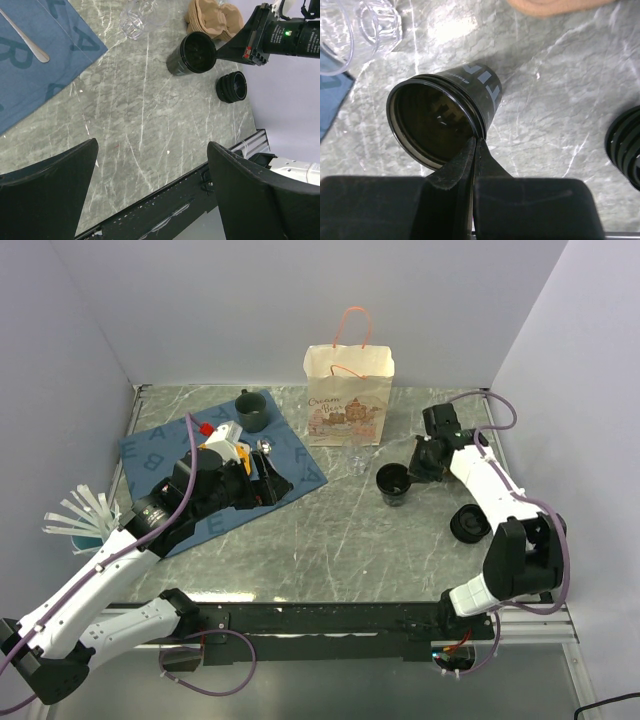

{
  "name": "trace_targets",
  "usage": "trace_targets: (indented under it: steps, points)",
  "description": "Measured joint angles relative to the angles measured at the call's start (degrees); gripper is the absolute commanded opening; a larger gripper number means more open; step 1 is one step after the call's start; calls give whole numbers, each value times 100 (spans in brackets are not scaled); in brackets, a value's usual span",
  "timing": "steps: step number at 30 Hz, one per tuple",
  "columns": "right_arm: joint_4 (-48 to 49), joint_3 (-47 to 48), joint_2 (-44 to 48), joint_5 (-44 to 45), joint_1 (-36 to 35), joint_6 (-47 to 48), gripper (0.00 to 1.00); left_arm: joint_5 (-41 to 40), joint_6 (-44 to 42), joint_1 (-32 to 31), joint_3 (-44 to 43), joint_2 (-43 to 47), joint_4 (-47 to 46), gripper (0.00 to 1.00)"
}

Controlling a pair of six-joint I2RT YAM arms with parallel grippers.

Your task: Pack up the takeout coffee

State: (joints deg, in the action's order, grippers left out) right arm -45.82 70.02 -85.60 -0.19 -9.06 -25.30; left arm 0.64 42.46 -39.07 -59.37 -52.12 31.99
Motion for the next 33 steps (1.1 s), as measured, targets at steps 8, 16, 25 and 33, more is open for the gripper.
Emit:
trace_targets:
  steps: [8,16,25,33]
  points:
    - [293,-278,328,-356,201,-205,0,2,0,0,0,0,0,97]
    - [442,-358,601,-588,400,-365,0,4,2,0,0,7,-2,97]
    - [424,-369,743,-765,490,-487,0,9,2,0,0,15,-2,97]
    - [245,-125,1071,-809,494,-514,0,-4,2,0,0,15,-2,97]
